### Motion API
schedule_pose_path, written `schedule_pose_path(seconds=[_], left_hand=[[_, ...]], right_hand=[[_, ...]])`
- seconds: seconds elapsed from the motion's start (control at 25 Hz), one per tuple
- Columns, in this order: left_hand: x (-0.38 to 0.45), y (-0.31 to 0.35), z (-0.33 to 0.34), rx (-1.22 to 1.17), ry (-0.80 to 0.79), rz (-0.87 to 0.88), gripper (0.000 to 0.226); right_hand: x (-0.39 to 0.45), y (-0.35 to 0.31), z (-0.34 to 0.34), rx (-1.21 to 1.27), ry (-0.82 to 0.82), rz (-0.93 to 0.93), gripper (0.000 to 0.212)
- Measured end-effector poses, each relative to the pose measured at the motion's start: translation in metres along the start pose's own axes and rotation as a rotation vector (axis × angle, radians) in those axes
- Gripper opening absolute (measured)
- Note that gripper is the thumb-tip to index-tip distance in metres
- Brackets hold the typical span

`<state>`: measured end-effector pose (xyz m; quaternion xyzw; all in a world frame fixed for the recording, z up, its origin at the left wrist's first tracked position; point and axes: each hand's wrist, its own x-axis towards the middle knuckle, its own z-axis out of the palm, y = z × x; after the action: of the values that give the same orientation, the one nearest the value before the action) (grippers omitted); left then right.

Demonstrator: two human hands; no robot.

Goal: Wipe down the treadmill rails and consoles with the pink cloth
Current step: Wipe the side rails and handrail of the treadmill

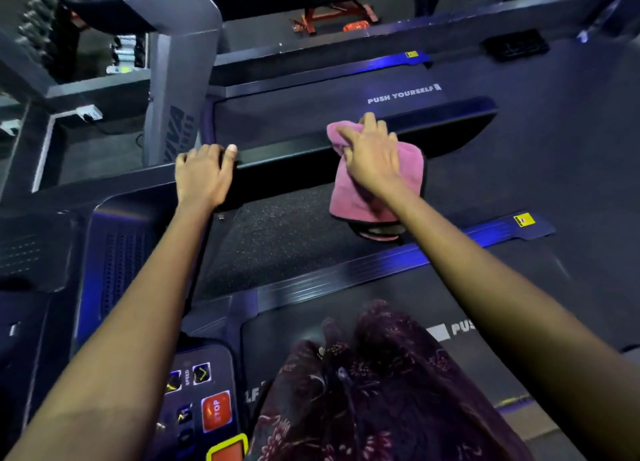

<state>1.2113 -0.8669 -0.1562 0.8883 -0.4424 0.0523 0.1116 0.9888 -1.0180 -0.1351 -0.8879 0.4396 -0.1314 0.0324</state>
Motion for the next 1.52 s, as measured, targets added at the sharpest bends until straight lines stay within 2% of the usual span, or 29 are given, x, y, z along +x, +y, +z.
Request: schedule_pose_path(seconds=[0.28,0.4,0.52,0.64,0.8,0.92,1.04,1.28,1.4,1.52], left_hand=[[0.009,0.033,-0.004,0.059,-0.209,-0.258,0.057],[0.013,0.058,-0.006,0.102,-0.285,-0.342,0.065],[0.009,0.107,0.002,0.088,-0.280,-0.212,0.072],[0.010,0.173,0.013,0.048,-0.294,-0.060,0.069],[0.022,0.254,0.028,-0.010,-0.303,0.111,0.055],[0.034,0.312,0.036,-0.087,-0.289,0.250,0.044],[0.040,0.356,0.048,-0.100,-0.295,0.371,0.049],[0.042,0.363,0.068,-0.012,-0.132,0.413,0.057],[0.043,0.371,0.067,0.000,-0.138,0.338,0.048],[0.052,0.393,0.059,-0.024,-0.225,0.215,0.044]], right_hand=[[0.006,0.065,-0.007,0.086,-0.007,0.135,0.032],[0.009,0.086,-0.010,0.097,0.002,0.131,0.033],[0.015,0.103,-0.014,0.111,-0.016,0.116,0.033],[0.021,0.121,-0.022,0.211,-0.005,0.273,0.033],[0.020,0.150,-0.027,0.125,-0.045,0.194,0.029],[0.027,0.178,-0.033,0.137,-0.025,0.277,0.028],[0.029,0.202,-0.032,0.143,-0.055,0.242,0.031],[0.038,0.229,-0.033,0.421,-0.013,0.286,0.034],[0.026,0.240,-0.019,0.551,0.082,0.346,0.036],[0.031,0.263,-0.008,0.880,0.135,0.411,0.037]])
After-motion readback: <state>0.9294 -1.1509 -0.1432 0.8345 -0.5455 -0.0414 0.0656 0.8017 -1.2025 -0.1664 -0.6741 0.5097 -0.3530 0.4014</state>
